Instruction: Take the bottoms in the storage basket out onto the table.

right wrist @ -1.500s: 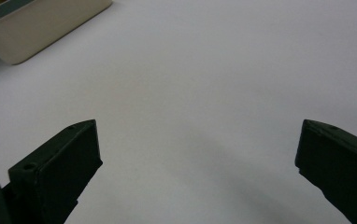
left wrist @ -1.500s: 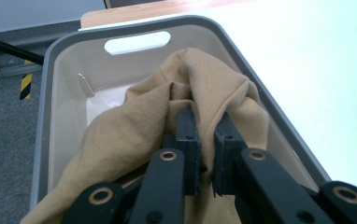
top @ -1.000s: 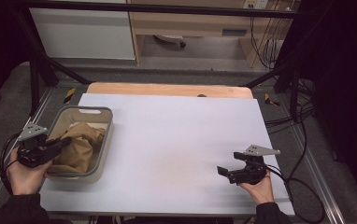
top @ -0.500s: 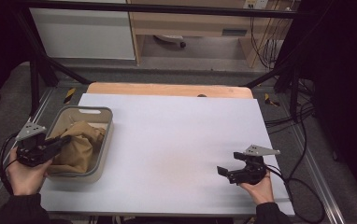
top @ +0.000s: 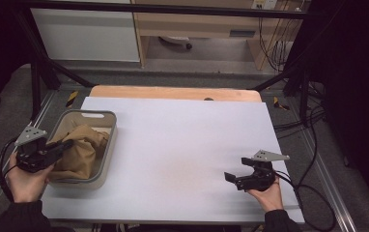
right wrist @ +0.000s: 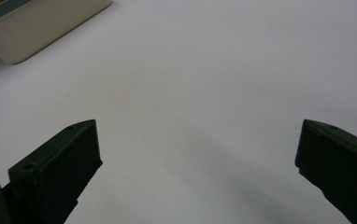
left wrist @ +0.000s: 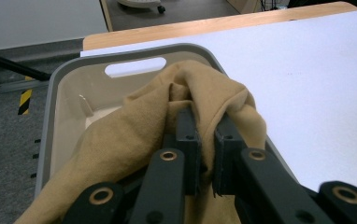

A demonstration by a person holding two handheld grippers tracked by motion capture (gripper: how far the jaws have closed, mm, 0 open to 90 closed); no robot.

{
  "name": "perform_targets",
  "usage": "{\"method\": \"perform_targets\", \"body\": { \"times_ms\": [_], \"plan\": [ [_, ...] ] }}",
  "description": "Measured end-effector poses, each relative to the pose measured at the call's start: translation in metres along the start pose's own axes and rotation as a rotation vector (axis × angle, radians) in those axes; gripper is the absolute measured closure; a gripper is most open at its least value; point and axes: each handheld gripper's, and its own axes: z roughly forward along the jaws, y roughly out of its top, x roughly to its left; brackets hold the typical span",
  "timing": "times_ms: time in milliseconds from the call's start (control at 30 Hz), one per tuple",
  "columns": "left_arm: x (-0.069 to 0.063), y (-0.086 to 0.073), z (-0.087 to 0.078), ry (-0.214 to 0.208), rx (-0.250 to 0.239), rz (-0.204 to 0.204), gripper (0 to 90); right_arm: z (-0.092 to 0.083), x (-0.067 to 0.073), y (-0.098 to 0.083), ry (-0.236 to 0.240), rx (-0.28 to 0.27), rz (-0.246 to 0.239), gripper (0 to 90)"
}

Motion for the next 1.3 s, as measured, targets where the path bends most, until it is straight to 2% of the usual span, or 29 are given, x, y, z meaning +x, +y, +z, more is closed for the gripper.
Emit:
{"method": "perform_targets", "body": {
  "times_ms": [900,1300],
  "plan": [
    [-0.01,0.011,-0.004,-0.022,-0.037,0.007,83.3,0.0,0.0,0.0,-0.005,-0.002,0.002,0.6],
    [-0.018,0.017,-0.002,-0.038,-0.049,0.015,83.4,-0.001,0.0,0.0,-0.005,-0.004,0.004,0.6]
  ]
}}
